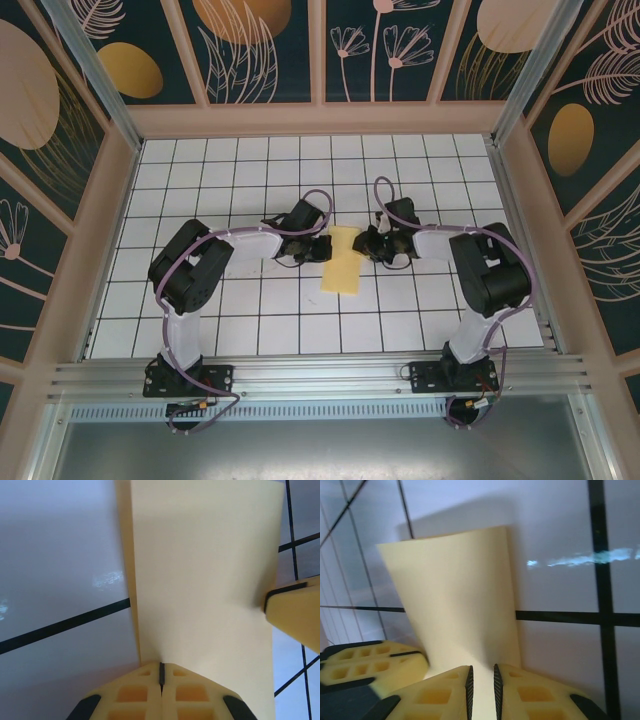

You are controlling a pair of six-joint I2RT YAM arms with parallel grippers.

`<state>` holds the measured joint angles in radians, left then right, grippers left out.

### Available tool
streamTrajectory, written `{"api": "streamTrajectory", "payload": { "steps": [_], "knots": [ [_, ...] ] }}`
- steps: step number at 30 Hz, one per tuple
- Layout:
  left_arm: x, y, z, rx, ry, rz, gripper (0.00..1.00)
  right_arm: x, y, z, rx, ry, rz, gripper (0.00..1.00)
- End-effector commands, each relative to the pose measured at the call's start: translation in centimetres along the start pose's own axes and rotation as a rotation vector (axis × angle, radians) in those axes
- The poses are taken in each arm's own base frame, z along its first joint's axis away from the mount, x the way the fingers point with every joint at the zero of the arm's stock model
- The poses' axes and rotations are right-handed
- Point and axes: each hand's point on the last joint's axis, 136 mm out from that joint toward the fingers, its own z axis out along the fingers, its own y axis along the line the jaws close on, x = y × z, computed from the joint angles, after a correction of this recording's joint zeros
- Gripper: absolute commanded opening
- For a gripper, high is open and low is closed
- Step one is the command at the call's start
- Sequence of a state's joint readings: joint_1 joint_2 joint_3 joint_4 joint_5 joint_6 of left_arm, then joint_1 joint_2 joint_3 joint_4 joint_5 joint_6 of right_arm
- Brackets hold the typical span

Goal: Fold a paper plane with a square sheet of paper (pick it up from the middle)
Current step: Fold the square sheet of paper in half at the center of the table.

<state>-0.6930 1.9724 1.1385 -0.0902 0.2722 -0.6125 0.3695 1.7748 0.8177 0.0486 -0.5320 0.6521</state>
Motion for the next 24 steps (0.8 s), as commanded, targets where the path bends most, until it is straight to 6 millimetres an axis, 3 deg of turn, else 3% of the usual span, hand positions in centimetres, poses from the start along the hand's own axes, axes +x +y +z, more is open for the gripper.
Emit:
{"api": "streamTrajectory", "payload": {
  "steps": [1, 4, 10, 12, 19, 24],
  "knots": [
    [4.9, 5.0, 1.5, -0.166, 0.141, -0.031, 0.0, 0.3, -1.2, 0.1, 0.023, 0.012, 0.001, 0.22],
    [4.9, 5.0, 1.4, -0.17, 0.137, -0.028, 0.0, -0.6, -0.4, -0.4, 0.029, -0.005, -0.008, 0.22],
    [4.9, 5.0, 1.4, -0.167, 0.139, -0.03, 0.0, -2.7, 3.7, -1.8, -0.068, -0.038, -0.073, 0.23],
    [4.9, 4.9, 1.4, -0.167, 0.138, -0.03, 0.0, -3.1, 4.0, -1.7, -0.072, -0.04, -0.079, 0.23],
    [4.8, 4.9, 1.4, -0.166, 0.14, -0.03, 0.0, -2.4, 0.4, 0.5, -0.007, -0.009, -0.01, 0.22],
    [5.0, 5.0, 1.4, -0.167, 0.144, -0.028, 0.0, -2.0, -1.5, 0.9, 0.052, -0.013, 0.016, 0.22]
  ]
}}
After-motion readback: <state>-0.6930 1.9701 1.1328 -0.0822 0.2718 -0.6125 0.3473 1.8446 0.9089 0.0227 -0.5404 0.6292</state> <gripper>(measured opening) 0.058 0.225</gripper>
